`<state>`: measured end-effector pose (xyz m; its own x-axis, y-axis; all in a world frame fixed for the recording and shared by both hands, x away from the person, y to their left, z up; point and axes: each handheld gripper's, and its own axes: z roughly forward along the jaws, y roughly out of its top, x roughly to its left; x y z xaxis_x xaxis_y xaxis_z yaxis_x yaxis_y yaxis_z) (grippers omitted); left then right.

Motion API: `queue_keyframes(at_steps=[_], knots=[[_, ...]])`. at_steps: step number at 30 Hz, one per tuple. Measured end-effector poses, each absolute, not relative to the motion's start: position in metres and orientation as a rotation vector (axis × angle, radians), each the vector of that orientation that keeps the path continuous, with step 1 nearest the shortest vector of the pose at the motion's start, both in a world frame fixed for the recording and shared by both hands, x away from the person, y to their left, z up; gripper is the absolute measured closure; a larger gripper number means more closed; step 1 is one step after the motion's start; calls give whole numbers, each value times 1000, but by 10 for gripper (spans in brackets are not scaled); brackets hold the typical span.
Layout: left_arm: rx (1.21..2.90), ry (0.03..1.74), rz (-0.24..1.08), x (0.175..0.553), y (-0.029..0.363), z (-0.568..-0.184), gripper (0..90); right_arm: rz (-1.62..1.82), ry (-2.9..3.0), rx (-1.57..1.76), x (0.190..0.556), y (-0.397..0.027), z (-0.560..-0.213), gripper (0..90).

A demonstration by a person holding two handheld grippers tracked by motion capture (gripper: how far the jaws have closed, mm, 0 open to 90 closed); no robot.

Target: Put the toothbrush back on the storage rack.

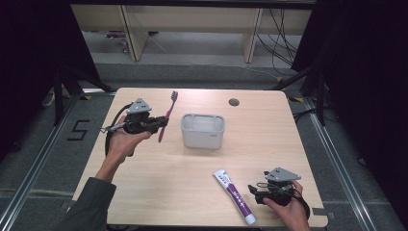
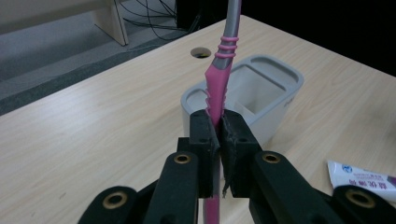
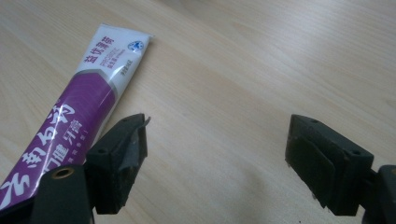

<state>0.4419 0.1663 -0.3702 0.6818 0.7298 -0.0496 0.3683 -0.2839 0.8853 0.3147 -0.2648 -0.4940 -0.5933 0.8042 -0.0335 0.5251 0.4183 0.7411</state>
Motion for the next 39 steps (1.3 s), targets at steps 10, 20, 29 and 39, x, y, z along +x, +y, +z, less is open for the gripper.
queue_keyframes(at_steps=[10, 20, 29, 39], knots=[[1818, 846, 478, 451, 149, -361, 832, 997, 2293, 1133, 314, -265, -494, 218], [1754, 863, 484, 464, 134, -360, 832, 994, 2287, 1100, 316, -267, -494, 218], [1728, 903, 484, 480, 122, -366, 832, 998, 2291, 1088, 317, -267, -495, 217], [1702, 924, 485, 489, 114, -370, 832, 994, 2294, 1083, 317, -267, -495, 217]])
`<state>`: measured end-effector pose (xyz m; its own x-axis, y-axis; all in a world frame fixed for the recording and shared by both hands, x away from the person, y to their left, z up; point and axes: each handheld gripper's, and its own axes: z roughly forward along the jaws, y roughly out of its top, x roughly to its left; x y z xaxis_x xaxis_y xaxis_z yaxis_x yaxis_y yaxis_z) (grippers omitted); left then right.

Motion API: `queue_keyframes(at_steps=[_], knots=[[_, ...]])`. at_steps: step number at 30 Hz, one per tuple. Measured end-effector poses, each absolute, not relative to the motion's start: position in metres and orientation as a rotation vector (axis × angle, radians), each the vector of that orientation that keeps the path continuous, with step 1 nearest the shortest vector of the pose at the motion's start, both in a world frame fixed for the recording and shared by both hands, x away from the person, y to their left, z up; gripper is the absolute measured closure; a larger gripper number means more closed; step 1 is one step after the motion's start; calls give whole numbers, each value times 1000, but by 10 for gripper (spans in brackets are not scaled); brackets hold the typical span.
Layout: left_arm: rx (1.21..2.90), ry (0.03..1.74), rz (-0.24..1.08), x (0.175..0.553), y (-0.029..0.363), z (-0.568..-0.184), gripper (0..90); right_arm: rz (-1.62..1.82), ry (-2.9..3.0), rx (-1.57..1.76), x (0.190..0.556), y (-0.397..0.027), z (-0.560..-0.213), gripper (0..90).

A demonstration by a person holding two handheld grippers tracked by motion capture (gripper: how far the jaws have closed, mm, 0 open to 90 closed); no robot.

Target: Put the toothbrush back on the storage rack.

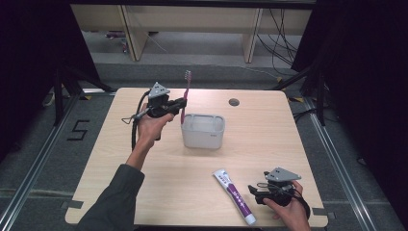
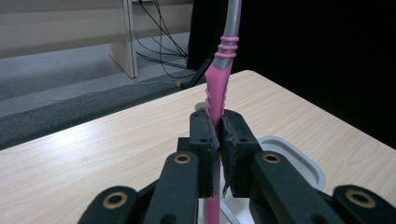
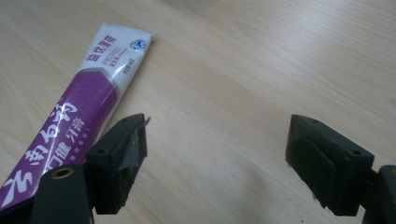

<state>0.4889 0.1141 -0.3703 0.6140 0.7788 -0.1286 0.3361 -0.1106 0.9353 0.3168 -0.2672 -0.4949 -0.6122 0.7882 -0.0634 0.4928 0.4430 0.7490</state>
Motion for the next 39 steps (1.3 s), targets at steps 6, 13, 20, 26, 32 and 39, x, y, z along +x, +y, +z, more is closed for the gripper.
queue_keyframes(at_steps=[6, 13, 20, 26, 32, 39], knots=[[1708, 921, 499, 492, 107, -374, 832, 1002, 2300, 1129, 315, -266, -494, 217], [1701, 950, 510, 499, 104, -386, 831, 1004, 2299, 1151, 314, -267, -494, 217], [1703, 949, 520, 501, 99, -391, 831, 1006, 2303, 1125, 315, -268, -494, 217], [1710, 964, 531, 503, 97, -397, 831, 998, 2296, 1106, 315, -269, -493, 217], [1724, 966, 529, 503, 94, -403, 830, 1000, 2304, 1099, 315, -269, -494, 217], [1735, 980, 532, 504, 93, -410, 830, 1005, 2300, 1128, 314, -268, -494, 217]])
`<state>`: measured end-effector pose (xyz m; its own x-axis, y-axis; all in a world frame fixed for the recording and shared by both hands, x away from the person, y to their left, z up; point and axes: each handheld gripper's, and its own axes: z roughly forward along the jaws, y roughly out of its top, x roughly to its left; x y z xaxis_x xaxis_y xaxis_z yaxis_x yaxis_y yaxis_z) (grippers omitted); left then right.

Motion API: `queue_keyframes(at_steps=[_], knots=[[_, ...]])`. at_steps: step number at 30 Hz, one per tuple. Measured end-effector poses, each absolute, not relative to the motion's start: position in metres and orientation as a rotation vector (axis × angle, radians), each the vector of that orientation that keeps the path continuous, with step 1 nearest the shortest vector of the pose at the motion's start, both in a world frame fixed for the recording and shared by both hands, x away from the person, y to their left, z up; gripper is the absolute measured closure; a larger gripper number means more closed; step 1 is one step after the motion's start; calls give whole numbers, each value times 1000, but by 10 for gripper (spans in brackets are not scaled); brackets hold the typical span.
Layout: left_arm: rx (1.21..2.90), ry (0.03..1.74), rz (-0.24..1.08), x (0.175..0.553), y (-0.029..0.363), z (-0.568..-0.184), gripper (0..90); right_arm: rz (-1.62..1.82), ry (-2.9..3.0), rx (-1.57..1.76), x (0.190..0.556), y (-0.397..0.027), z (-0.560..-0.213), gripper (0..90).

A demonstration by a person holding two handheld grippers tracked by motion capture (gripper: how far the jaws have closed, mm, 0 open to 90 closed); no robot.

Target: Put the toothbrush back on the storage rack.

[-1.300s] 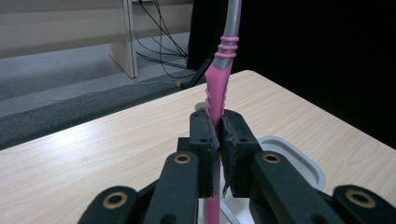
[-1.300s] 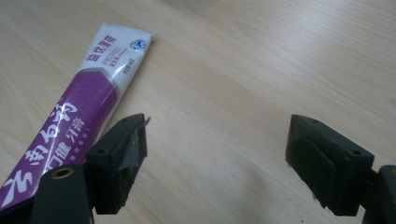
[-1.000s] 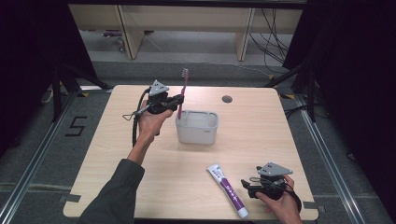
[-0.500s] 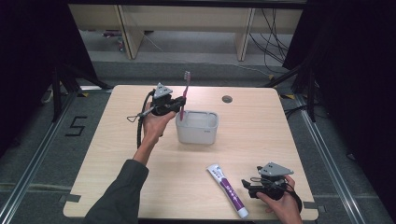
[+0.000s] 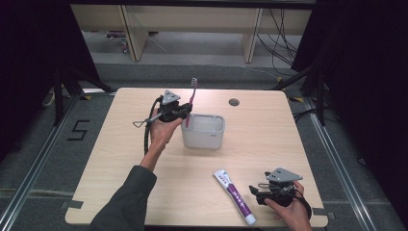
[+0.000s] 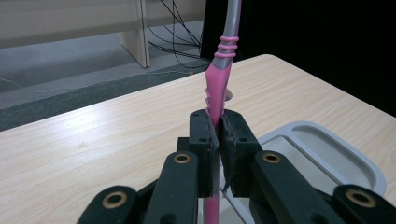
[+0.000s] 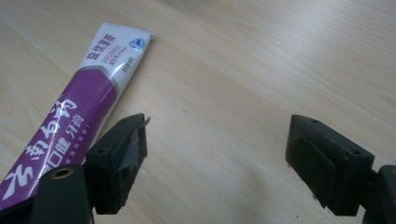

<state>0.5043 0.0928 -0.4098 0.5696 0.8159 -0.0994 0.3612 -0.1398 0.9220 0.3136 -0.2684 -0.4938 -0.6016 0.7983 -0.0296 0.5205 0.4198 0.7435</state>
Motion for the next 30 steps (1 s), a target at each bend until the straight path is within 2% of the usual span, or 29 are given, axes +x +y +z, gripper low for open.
queue_keyframes(at_steps=[12, 30], knots=[[1744, 1013, 523, 504, 93, -424, 829, 1003, 2302, 1149, 312, -268, -494, 219], [1847, 1013, 553, 505, 87, -426, 824, 1001, 2304, 1117, 313, -269, -494, 219]])
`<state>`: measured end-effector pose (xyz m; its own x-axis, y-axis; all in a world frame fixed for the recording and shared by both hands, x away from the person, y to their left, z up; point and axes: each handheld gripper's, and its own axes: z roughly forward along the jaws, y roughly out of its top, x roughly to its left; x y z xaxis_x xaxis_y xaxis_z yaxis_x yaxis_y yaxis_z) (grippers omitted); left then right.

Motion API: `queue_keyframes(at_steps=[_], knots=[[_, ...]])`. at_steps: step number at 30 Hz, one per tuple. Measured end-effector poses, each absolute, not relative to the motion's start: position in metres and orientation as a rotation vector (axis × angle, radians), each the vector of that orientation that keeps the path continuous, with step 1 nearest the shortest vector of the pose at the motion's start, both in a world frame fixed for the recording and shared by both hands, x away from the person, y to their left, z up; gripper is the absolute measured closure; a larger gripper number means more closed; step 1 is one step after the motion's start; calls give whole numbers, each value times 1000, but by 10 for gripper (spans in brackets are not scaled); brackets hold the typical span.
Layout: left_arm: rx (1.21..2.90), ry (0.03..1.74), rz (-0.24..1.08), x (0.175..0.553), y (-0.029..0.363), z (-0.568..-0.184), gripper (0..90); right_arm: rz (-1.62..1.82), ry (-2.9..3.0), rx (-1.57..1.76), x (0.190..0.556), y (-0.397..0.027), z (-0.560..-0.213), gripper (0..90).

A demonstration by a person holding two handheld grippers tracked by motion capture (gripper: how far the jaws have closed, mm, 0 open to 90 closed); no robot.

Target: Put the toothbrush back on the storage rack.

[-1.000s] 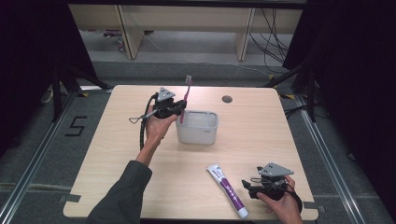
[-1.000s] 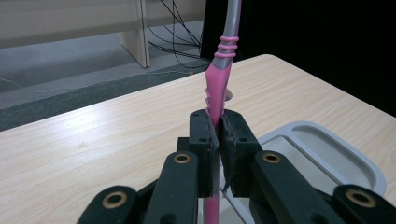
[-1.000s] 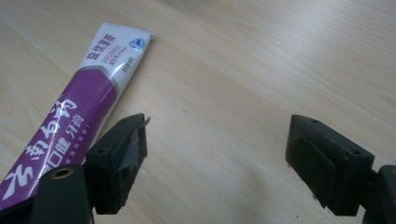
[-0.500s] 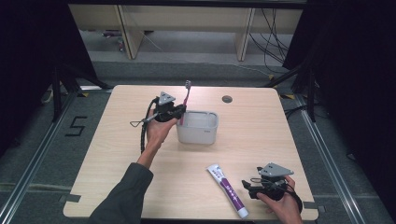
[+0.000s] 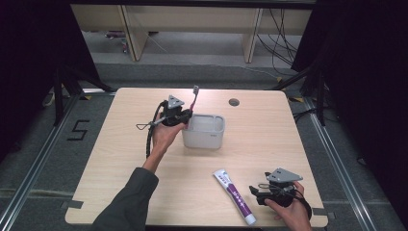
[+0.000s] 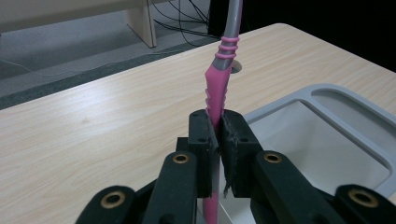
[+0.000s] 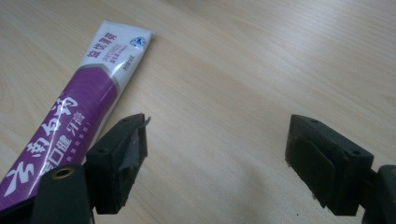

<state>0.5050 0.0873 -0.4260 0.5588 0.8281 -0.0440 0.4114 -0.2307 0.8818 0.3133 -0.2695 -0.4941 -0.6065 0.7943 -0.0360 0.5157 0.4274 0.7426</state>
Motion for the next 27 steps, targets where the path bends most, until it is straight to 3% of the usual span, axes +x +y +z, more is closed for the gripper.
queue_keyframes(at_steps=[20, 22, 24, 25, 27], knots=[[1864, 998, 583, 501, 83, -423, 776, 998, 2306, 1125, 312, -269, -494, 219], [1879, 991, 593, 500, 84, -420, 737, 999, 2309, 1137, 312, -269, -494, 219], [1869, 997, 597, 499, 84, -419, 640, 999, 2305, 1135, 312, -269, -494, 219], [1843, 1005, 594, 498, 83, -417, 640, 989, 2305, 1092, 313, -270, -495, 219], [1839, 1016, 607, 496, 84, -410, 523, 998, 2308, 1086, 314, -270, -495, 219]])
